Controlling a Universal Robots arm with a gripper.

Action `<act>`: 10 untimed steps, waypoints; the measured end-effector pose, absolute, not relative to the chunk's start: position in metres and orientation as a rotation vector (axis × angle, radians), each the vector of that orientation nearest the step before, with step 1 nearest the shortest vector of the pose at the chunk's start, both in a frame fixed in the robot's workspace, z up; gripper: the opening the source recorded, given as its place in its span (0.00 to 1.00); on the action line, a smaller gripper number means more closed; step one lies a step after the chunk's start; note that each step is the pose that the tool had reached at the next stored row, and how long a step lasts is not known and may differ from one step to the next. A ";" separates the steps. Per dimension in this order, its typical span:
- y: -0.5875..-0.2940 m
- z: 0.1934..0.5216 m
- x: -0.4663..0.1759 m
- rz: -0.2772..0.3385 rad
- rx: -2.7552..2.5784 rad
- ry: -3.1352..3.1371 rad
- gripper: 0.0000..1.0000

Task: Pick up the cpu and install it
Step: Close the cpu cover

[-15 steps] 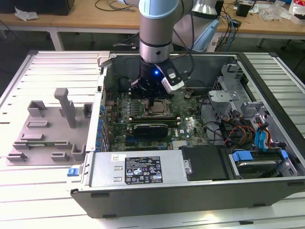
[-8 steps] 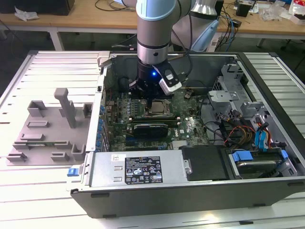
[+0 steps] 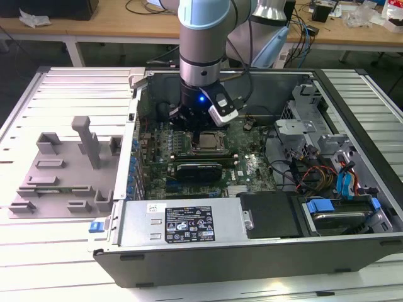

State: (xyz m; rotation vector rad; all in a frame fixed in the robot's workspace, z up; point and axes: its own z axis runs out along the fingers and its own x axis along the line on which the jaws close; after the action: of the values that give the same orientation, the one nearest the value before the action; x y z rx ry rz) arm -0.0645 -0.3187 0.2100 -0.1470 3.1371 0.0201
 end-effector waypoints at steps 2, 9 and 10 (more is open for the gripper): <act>-0.319 0.209 -0.065 0.020 -0.145 3.137 0.11; -0.319 0.206 -0.066 0.020 -0.139 3.138 0.11; -0.319 0.206 -0.066 0.020 -0.139 3.138 0.11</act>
State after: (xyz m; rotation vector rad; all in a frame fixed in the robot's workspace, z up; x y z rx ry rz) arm -0.0657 -0.3188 0.2061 -0.1393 3.1377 0.0196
